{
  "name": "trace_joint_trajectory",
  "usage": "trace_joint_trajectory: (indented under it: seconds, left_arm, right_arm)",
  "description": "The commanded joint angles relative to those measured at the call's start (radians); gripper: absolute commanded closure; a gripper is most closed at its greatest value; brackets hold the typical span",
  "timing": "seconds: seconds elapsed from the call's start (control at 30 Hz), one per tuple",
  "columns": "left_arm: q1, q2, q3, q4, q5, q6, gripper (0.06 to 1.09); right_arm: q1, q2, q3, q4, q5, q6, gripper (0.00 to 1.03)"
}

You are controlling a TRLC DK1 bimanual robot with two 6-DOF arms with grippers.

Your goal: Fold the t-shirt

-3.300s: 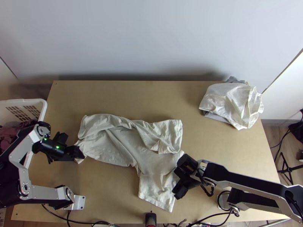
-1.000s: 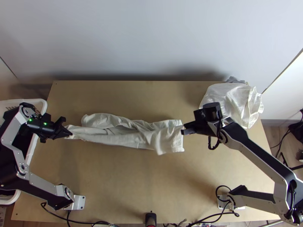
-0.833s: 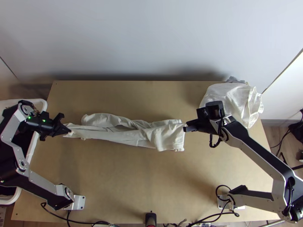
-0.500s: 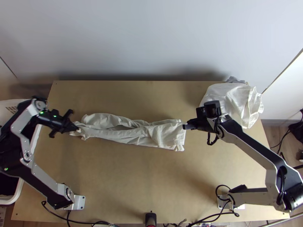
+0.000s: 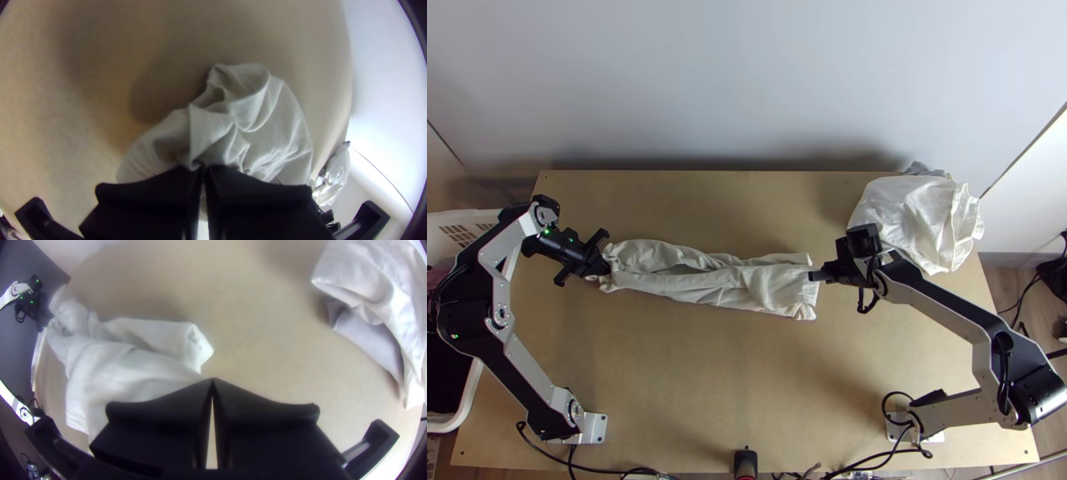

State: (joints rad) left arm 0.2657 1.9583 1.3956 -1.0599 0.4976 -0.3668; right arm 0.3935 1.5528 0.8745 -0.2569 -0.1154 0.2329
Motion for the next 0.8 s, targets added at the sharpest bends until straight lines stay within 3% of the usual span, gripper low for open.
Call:
trace_joint_trajectory:
  seconds: [0.0,0.03,0.07,0.13,0.23,0.27,0.37,0.53,0.77]
  left_arm:
    - [0.032,0.007,0.026,-0.072,-0.067,0.040,0.98]
    - [0.047,0.004,0.033,-0.100,-0.070,0.060,0.97]
    - [0.060,-0.001,0.036,-0.124,-0.079,0.074,0.97]
    - [0.090,-0.024,0.034,-0.164,-0.085,0.109,0.96]
    - [0.136,-0.081,0.016,-0.192,-0.085,0.149,0.95]
    - [0.148,-0.101,0.008,-0.196,-0.087,0.160,0.94]
    - [0.175,-0.137,-0.009,-0.233,-0.087,0.189,0.76]
    - [0.196,-0.179,-0.020,-0.310,-0.087,0.298,0.13]
    - [0.276,-0.223,-0.093,-0.292,-0.085,0.374,0.11]
  right_arm:
    - [0.005,-0.010,-0.048,0.008,0.040,0.022,0.95]
    - [0.010,-0.022,-0.057,0.008,0.042,0.026,0.90]
    - [0.015,-0.037,-0.065,0.004,0.040,0.029,0.79]
    - [0.028,-0.077,-0.085,0.002,0.040,0.052,0.41]
    - [0.041,-0.126,-0.081,-0.038,0.040,0.083,0.12]
    - [0.041,-0.135,-0.074,-0.056,0.040,0.086,0.08]
    - [0.041,-0.160,-0.060,-0.087,0.042,0.086,0.05]
    - [0.059,-0.218,-0.054,-0.116,0.040,0.097,0.05]
    - [0.104,-0.277,-0.049,-0.163,0.042,0.109,0.07]
